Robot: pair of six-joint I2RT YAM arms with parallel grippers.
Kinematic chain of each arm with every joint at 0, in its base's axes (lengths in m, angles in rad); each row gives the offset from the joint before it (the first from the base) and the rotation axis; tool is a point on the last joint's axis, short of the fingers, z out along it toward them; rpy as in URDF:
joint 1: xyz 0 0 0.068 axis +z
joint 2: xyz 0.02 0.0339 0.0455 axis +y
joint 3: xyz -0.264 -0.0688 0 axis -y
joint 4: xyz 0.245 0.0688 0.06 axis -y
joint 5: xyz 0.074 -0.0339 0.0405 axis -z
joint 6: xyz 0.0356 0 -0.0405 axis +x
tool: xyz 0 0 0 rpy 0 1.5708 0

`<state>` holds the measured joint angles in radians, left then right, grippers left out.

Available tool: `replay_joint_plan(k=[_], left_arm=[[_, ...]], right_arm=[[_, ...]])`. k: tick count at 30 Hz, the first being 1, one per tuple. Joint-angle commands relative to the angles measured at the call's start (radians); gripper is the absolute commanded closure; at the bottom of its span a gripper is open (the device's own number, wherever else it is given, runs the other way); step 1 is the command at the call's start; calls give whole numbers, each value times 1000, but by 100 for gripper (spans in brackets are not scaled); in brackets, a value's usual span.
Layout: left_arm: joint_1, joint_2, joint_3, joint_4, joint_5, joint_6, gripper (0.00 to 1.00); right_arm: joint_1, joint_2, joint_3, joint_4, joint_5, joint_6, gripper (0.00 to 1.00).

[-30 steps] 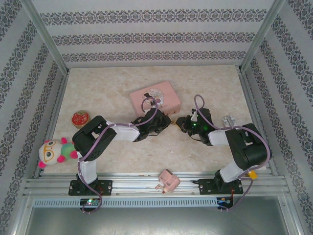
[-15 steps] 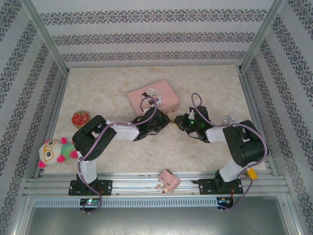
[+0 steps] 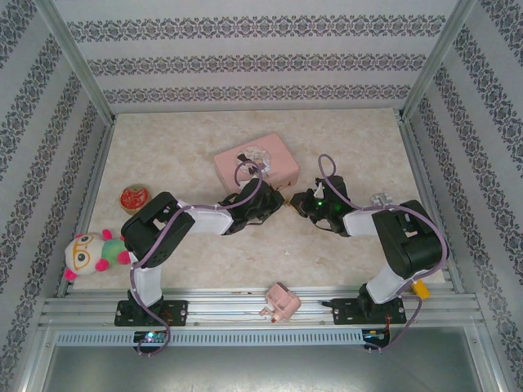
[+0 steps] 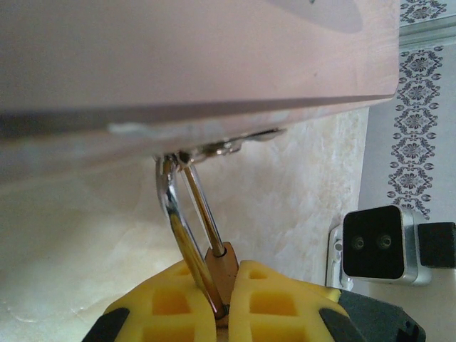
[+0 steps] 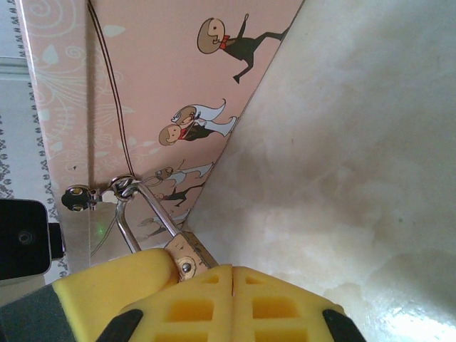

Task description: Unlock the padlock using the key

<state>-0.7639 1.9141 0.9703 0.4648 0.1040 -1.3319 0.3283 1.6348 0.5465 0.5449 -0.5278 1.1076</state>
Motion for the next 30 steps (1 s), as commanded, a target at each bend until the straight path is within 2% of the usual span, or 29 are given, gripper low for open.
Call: replay_joint_plan(k=[1,9,18,30], left_arm=[[-40,56,-7,-18,207,-119,100],[-40,42,-21,-11,195,-113,100],[-35,20,-77,27,132,-153,100],[-36,20,-71,30,137,-150,100]], right_arm=[[34,1,93,155,-88,-23,93],[40,16,112,138,-95,-41,85],[17,-74,20,36,-67,-90,72],[17,-101,3,-2,-59,-110,71]])
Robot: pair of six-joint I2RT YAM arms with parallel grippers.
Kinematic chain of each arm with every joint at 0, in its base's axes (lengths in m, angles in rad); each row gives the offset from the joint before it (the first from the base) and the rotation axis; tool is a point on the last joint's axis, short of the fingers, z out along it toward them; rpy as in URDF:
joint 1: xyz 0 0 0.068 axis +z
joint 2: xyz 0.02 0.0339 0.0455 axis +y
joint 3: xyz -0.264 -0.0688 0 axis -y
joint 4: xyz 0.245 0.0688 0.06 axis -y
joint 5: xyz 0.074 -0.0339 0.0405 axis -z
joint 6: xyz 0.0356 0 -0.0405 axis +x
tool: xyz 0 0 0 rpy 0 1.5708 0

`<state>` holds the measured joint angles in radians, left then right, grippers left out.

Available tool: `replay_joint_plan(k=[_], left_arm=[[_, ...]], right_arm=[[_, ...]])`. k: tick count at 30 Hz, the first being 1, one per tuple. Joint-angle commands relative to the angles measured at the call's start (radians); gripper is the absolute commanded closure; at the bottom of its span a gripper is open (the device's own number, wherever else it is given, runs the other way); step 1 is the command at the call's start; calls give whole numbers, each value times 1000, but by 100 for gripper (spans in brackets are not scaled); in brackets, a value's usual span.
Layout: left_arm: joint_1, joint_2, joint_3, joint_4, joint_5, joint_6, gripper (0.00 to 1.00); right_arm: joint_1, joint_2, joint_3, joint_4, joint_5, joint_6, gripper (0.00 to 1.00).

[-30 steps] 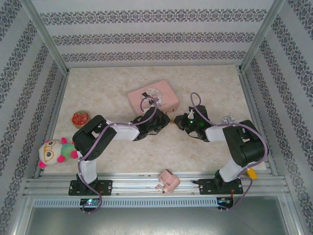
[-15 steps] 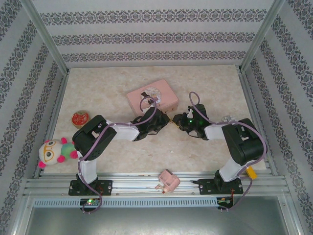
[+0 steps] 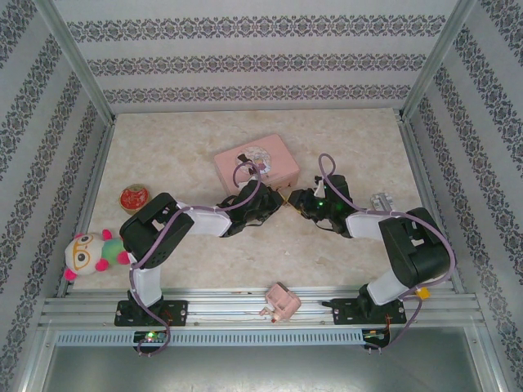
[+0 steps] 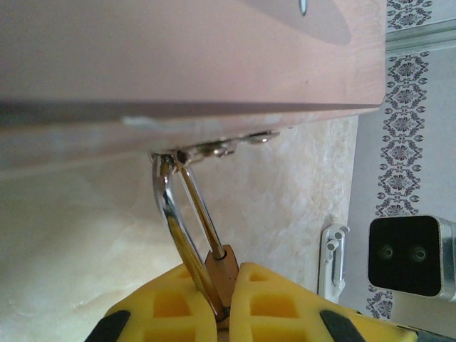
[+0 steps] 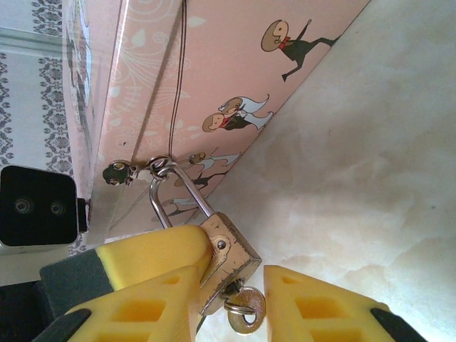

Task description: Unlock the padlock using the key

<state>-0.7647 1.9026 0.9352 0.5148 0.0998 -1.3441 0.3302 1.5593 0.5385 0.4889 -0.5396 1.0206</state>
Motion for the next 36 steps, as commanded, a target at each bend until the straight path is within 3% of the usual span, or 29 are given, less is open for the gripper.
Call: replay_joint_plan(k=[1,19,24,36], left_arm=[[-35,31,-39,-17,141,-138,100],[-33,26,-51,4,127,-149,100],[-30,20,-55,7,123,-151,100],[-27,25,-50,11,124,-153,100]], right_arm=[[15,-22,12,49,-46,-25,71],[54,-10,-14,-24,-56,-55,73],[42,-44,-34,-65,-40,-75,79],[15,-93,-53,-53,-86,-44,83]])
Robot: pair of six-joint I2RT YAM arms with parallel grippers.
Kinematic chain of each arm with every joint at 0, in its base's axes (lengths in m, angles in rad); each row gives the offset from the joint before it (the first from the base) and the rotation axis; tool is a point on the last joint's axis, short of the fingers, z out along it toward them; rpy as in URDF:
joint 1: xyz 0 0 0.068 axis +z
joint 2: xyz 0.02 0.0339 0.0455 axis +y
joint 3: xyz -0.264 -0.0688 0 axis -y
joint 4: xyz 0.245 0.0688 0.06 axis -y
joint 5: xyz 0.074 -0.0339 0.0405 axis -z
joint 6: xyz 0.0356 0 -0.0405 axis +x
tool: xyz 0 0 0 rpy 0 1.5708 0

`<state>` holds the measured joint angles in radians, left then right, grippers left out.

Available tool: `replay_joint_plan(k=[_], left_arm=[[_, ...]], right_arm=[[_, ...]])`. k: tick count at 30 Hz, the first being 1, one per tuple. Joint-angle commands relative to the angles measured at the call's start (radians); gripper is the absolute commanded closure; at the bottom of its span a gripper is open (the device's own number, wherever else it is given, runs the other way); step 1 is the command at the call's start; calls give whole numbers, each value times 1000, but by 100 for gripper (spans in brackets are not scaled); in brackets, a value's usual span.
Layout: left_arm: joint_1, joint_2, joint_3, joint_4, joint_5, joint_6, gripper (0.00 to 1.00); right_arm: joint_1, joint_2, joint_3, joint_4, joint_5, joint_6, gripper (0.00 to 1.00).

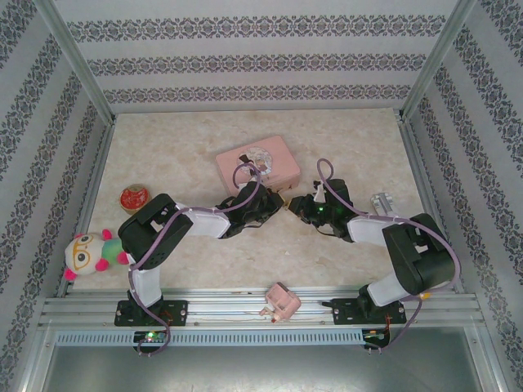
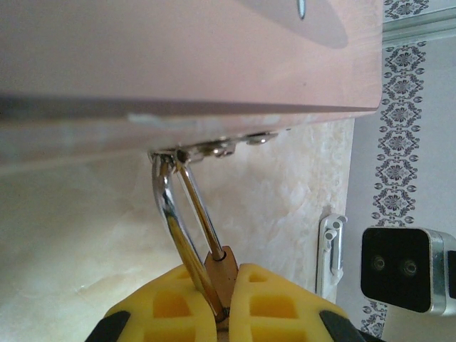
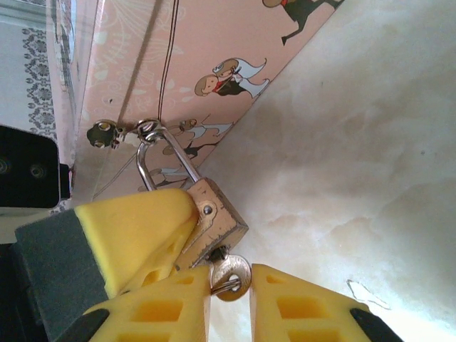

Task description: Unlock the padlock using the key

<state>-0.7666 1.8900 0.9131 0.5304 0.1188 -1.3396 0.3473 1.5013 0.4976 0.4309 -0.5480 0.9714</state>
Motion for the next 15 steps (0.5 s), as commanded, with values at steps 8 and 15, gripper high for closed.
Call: replay_joint_plan(k=[8,15], left_arm=[[-25,37,-30,-16,118,-154,100],[-28,34,-19,-39,137,-132,100]], right_arm=[[-18,-43,-19,42,-64,20,87],[-20,-12,27,68,-65,7,90]])
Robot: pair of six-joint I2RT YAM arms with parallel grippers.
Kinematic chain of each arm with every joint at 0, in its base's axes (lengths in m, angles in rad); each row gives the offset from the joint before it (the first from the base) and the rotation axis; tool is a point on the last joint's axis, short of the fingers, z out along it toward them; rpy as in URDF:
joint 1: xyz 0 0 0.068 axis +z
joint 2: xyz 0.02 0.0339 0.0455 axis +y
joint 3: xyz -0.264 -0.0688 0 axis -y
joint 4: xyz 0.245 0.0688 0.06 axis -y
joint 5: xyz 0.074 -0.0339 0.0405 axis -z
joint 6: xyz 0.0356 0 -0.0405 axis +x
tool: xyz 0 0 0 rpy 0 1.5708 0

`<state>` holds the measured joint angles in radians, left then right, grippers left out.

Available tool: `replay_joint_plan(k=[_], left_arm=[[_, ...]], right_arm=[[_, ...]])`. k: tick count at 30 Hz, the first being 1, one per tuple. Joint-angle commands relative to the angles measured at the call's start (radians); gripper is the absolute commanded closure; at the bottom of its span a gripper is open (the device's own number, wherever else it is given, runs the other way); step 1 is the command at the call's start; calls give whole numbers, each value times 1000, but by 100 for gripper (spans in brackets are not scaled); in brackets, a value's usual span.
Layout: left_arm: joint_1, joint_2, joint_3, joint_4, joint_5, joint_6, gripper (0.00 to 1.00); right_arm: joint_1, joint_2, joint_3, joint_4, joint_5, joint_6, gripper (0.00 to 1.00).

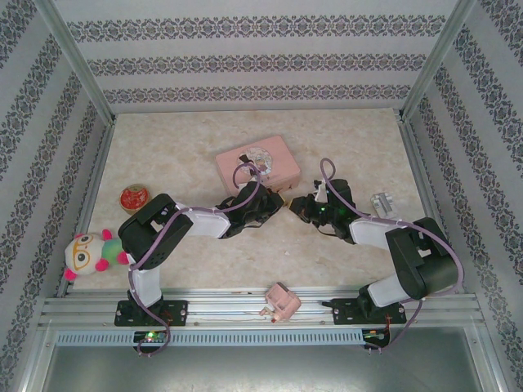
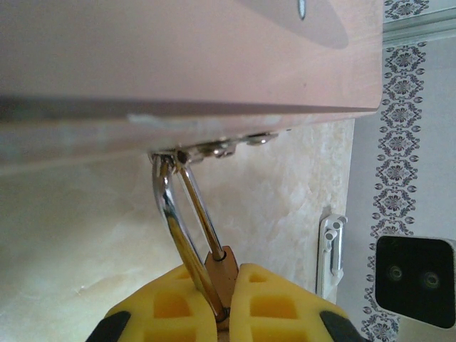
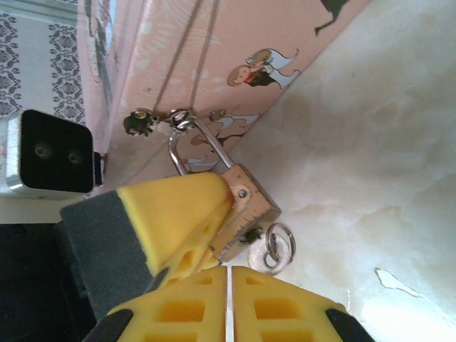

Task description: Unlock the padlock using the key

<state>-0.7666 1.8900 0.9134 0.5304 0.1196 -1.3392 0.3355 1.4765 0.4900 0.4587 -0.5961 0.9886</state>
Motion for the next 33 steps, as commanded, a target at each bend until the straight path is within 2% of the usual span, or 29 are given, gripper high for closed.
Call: replay_joint_plan(k=[1,9,16,22,33], left_arm=[[-30,34,-19,-38,138,-130,100],[-31,17,-35,-32,134,-122,100],[-6,-55,-93,-54,121,-104,100],[16,-113,-76,-151,130,-40,100],[52,-94,-26,-208,216,-5,100]], right_arm=[[-10,16,39,42,-15,-12,90],[-13,14,54,62,-18,-26,89],[-11,-137,36,-156,33,-210,86],[45,-276,37,-420,219,-410,85],[189,-347,44,-567,498,-561,77]])
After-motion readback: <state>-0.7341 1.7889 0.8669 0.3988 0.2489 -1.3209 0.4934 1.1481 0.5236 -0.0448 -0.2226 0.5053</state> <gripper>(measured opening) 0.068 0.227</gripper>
